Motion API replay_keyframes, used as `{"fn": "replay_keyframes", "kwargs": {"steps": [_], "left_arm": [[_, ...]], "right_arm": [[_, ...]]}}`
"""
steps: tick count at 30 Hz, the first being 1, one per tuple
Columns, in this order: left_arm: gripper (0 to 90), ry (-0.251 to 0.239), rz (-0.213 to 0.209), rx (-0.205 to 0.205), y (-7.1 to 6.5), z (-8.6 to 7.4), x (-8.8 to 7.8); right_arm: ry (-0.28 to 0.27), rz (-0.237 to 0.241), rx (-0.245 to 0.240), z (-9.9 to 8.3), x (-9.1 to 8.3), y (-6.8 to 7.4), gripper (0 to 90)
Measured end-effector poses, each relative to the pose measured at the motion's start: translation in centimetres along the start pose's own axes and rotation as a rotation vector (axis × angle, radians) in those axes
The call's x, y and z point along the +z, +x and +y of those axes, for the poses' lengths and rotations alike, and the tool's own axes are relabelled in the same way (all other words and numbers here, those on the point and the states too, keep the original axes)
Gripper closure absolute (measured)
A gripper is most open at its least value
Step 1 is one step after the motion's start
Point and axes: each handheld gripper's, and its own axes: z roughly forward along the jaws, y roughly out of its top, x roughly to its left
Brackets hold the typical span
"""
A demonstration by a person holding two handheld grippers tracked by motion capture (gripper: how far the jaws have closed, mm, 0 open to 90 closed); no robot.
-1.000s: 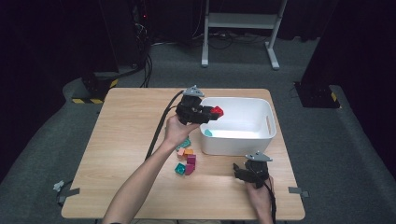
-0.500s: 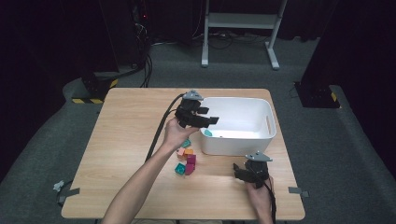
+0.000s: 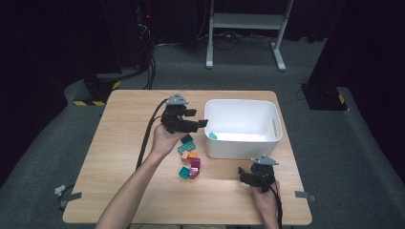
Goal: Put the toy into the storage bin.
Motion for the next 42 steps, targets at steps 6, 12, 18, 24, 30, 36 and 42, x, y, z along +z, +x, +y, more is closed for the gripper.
{"fn": "replay_keyframes", "kwargs": {"steps": [6,12,18,24,30,36,42], "left_arm": [[29.8,-0.006,0.054,-0.006,0.3,-1.1,-1.6],[29.7,0.005,0.075,-0.017,0.8,-3.0,-2.8],[29.6,0.010,0.097,-0.039,1.2,-4.7,-3.6],[29.7,0.020,0.124,-0.065,1.9,-6.3,-4.0],[29.5,0.029,0.155,-0.079,2.5,-8.0,-4.3],[32.3,0.027,0.219,-0.096,3.7,-9.8,-4.1],[32.5,0.044,0.241,-0.142,5.6,-10.9,-3.2]], "right_arm": [[0.000,0.000,0.000,0.0,0.0,0.0,23.3],[0.000,0.000,0.001,0.0,0.0,0.0,23.3],[0.000,0.000,0.001,0.0,0.0,0.0,23.3],[0.000,0.000,0.001,0.0,0.0,0.0,23.3],[0.000,0.000,0.001,0.0,0.0,0.0,23.3],[0.000,0.000,0.000,0.0,0.0,0.0,23.2],[0.000,0.000,0.000,0.0,0.0,0.0,23.3]]}}
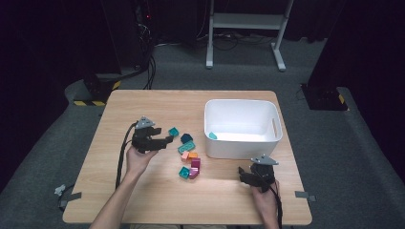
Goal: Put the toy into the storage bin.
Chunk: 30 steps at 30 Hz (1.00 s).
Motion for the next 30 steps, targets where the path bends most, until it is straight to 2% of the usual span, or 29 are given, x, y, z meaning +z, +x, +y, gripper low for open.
{"fn": "replay_keyframes", "kwargs": {"steps": [6,11,14,17,24,30], "left_arm": [[32.8,0.002,0.030,-0.028,1.5,-0.3,1.7],[32.6,0.043,0.035,-0.022,2.5,-0.6,3.4],[32.1,0.045,0.038,-0.039,3.0,-0.5,4.3],[32.3,0.027,0.048,-0.043,3.3,-0.5,4.9],[31.8,0.064,0.072,-0.033,3.7,-1.2,6.5],[33.4,0.060,0.073,-0.032,3.8,-1.6,7.5]], "right_arm": [[0.000,0.000,0.000,0.0,0.0,0.0,23.3],[0.000,-0.001,0.001,0.0,0.0,0.0,23.3],[0.000,-0.001,0.001,0.0,0.0,0.0,23.3],[0.000,-0.001,0.001,0.0,0.0,0.0,23.3],[0.000,-0.001,0.001,0.0,0.0,0.0,23.3],[0.000,-0.001,0.000,0.0,0.0,0.0,23.3]]}}
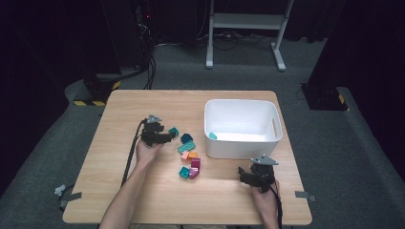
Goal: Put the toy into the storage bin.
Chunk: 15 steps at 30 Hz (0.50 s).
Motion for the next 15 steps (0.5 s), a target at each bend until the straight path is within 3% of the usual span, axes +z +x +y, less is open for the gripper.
{"fn": "replay_keyframes", "kwargs": {"steps": [15], "left_arm": [[38.9,-0.013,-0.008,-0.008,0.33,-0.09,0.49]], "right_arm": [[0.001,0.000,0.001,-0.01,-0.01,0.02,23.3]]}}
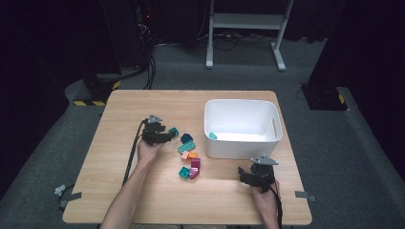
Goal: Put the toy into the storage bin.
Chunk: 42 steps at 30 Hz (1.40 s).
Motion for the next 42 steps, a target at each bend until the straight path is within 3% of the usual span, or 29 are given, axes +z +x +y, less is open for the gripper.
{"fn": "replay_keyframes", "kwargs": {"steps": [4,7,10,24,33,42], "left_arm": [[39.3,-0.004,0.000,0.017,-0.1,0.2,-0.3],[38.3,0.024,-0.007,0.004,0.1,0.6,-0.2],[38.8,0.016,-0.017,-0.008,0.0,1.1,0.0],[38.9,0.033,0.014,0.018,-0.1,0.5,1.5],[45.1,0.061,0.021,0.048,-0.4,0.2,2.2],[54.8,0.072,0.021,0.046,-0.2,0.1,2.2]], "right_arm": [[0.000,0.001,-0.002,0.0,0.0,0.0,23.3],[-0.001,0.001,-0.002,0.0,0.0,0.0,23.3],[0.000,0.001,-0.002,0.0,0.0,0.0,23.3],[0.000,0.001,-0.003,0.0,0.0,0.0,23.3],[-0.001,0.001,-0.002,0.0,0.0,0.0,23.3],[-0.001,0.001,-0.002,0.0,0.0,0.0,23.3]]}}
